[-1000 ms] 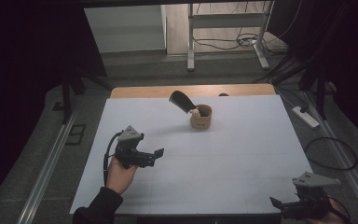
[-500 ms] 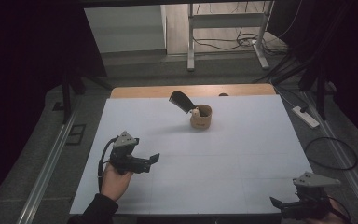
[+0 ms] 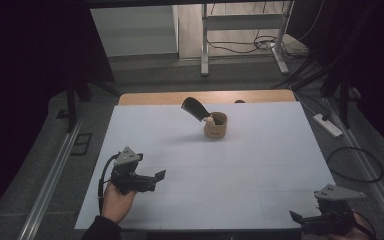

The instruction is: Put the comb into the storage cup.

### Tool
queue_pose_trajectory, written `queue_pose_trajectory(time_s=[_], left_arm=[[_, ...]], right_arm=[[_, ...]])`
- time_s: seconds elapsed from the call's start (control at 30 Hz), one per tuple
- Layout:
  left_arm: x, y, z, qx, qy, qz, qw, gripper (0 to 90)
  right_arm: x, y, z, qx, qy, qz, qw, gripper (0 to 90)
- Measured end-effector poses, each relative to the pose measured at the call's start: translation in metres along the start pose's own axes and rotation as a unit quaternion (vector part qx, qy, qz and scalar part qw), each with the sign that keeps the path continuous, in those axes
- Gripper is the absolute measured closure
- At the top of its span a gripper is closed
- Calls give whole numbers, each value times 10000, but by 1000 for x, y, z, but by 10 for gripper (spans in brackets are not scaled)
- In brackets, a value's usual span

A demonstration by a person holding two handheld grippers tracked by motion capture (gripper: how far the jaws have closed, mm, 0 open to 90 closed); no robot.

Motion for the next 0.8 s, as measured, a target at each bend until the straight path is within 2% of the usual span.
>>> queue_pose_trajectory(time_s=[0.8], left_arm=[[28, 3, 29, -325, -46, 73, 9994, 0]], right_arm=[[0, 0, 0, 53, 12, -41, 10000, 0]])
Point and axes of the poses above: each handheld gripper's, and its own axes: z roughly backward along the jaws, x roughly out of its underside, y roughly to its right, the point moved 4 cm from there along -z, roughly forward along the jaws, and after that the axes turned 2 degrees about -z, right-handed, at the moved point
